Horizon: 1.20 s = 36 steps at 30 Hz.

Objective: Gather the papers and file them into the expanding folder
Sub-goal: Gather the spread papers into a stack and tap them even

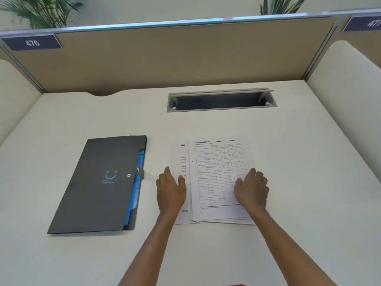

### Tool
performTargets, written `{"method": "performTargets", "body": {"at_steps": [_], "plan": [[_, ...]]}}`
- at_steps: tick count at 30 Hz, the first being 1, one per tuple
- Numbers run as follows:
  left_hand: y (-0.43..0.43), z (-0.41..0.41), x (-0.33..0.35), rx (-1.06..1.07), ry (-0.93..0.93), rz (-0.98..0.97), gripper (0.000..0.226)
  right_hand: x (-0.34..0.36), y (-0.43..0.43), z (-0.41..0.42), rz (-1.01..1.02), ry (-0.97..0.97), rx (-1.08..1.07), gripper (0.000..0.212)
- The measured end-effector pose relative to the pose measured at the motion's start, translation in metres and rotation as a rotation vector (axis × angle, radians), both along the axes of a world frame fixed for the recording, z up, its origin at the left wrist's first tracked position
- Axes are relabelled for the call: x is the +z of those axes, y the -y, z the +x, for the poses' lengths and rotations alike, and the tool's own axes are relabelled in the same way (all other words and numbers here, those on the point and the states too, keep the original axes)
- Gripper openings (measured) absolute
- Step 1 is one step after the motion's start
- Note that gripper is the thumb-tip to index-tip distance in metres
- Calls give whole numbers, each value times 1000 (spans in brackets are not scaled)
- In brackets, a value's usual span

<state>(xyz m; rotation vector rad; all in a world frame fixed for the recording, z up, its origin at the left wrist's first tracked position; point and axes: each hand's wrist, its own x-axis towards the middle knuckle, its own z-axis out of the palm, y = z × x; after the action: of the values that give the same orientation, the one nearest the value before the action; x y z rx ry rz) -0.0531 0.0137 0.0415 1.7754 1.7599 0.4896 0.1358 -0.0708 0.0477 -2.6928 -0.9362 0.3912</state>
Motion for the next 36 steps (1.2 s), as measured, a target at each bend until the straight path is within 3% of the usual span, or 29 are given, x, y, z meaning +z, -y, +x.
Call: {"method": "performTargets", "body": {"at_steps": [8,14,20,25,33,36], "plan": [[-12,19,9,134,332,-223,52,3,-10,-6,37,-75,19,34],[-26,24,11,33,172,-289,46,3,-10,-2,66,-97,32,39],[-30,25,13,-14,-8,-164,49,1,-12,21,98,-49,18,49],[-37,44,19,-42,-44,-170,44,-1,-32,30,79,-29,66,54],[-67,60,20,159,186,-362,43,-6,-55,32,32,-13,163,73],[-77,59,14,192,338,-429,40,-6,-59,37,101,-148,130,72]]}}
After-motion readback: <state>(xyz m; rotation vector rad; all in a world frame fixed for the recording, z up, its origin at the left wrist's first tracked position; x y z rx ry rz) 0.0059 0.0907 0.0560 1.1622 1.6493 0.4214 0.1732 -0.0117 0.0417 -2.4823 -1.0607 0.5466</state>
